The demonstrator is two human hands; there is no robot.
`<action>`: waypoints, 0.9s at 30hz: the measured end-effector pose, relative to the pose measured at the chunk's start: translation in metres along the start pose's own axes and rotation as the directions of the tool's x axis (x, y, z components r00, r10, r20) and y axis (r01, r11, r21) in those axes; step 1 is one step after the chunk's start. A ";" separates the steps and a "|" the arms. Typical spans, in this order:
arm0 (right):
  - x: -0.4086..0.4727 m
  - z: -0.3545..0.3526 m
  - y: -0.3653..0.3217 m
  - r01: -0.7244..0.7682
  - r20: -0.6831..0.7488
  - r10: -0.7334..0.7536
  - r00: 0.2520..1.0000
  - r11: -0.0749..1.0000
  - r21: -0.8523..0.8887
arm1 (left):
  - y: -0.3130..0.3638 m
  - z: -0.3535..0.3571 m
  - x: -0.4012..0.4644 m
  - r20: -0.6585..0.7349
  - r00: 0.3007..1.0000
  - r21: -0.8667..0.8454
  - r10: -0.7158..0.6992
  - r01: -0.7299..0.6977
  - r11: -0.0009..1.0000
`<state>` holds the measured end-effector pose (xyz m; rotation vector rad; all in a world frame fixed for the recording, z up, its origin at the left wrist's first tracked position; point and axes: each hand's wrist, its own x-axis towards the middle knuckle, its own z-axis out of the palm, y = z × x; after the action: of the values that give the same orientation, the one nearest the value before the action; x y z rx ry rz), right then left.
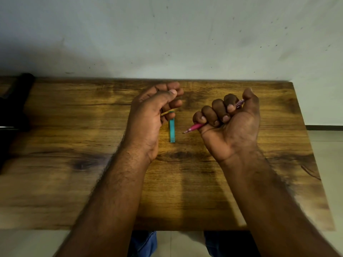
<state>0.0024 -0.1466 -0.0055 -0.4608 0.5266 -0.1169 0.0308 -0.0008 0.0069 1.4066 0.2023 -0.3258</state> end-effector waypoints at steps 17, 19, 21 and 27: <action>0.000 -0.002 0.000 -0.032 0.053 0.029 0.998 0.998 0.061 | -0.002 -0.001 0.001 0.000 1.000 0.003 0.001 -0.001 1.000; 0.001 -0.001 0.000 -0.027 0.049 0.024 0.998 0.998 0.055 | -0.002 -0.001 0.001 0.001 1.000 0.003 0.001 -0.001 1.000; 0.000 -0.002 0.000 -0.044 0.051 0.041 0.998 0.997 0.068 | -0.002 -0.001 0.001 0.003 1.000 0.006 0.003 -0.003 1.000; 0.001 -0.002 0.001 -0.037 0.045 0.035 0.998 0.998 0.051 | -0.002 0.000 0.001 -0.001 1.000 0.010 0.000 0.001 1.000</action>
<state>0.0021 -0.1469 -0.0076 -0.4021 0.4873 -0.0856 0.0314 -0.0009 0.0050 1.4163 0.2018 -0.3272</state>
